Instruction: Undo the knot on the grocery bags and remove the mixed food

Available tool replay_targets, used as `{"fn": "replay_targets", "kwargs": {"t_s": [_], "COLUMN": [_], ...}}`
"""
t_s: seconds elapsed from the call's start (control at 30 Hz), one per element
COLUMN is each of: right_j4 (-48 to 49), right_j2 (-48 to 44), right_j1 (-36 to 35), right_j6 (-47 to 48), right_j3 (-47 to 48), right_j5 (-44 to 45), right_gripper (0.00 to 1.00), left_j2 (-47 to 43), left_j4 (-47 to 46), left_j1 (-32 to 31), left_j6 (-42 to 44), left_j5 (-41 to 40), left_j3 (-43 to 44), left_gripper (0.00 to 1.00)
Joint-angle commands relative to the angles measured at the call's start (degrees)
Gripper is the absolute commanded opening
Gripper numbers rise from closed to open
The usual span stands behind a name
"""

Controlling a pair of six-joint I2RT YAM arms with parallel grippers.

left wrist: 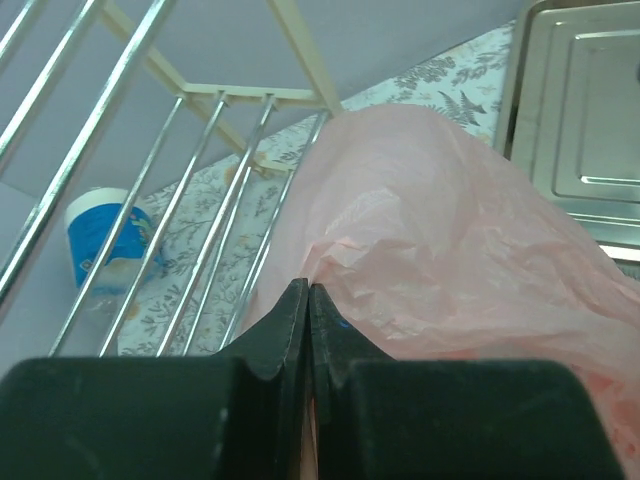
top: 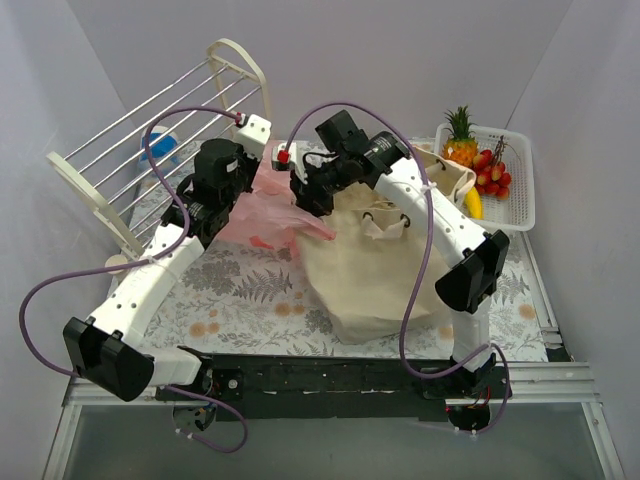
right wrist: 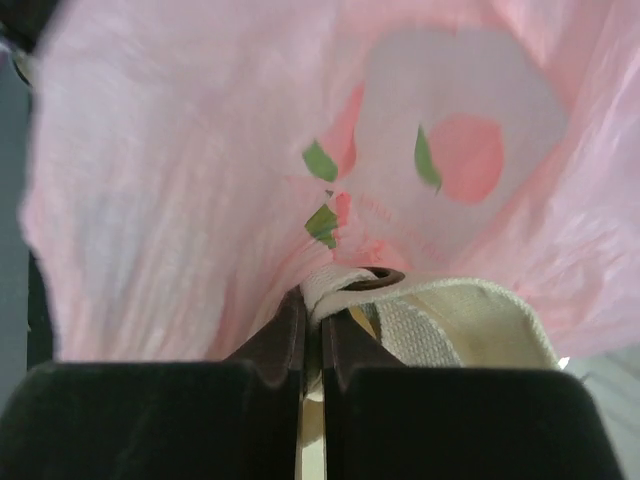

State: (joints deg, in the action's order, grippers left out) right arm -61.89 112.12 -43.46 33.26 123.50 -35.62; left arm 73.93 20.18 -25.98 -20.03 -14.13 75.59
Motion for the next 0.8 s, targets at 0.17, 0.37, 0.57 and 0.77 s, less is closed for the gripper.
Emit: {"fn": "replay_targets", "kwargs": {"t_s": [0.17,0.37,0.57,0.77], "right_j4": [20.90,39.54,58.55,64.86], "right_j2": [-10.23,-19.21,-22.12,-11.67], "right_j1": [0.74,2.68,3.91,3.82], "right_j6": [-6.43,-10.50,-4.97,-9.35], "right_j3": [-0.87,-6.69,-20.15,-15.92], "right_j5": [-8.16,7.56,11.28,13.81], "right_gripper": [0.54,0.74,0.90,0.91], "left_j2": [0.42,2.71,6.30,7.10], "left_j4": [-4.18,-10.77,-12.36,-12.45], "left_j1": [0.49,0.58,0.49,0.31], "left_j6": [0.96,4.21,3.25,2.46], "left_j5": [-3.71,1.02,7.79,14.04], "left_j3": [5.00,10.09,16.60,21.69], "left_gripper": [0.00,0.00,0.00,0.00]}}
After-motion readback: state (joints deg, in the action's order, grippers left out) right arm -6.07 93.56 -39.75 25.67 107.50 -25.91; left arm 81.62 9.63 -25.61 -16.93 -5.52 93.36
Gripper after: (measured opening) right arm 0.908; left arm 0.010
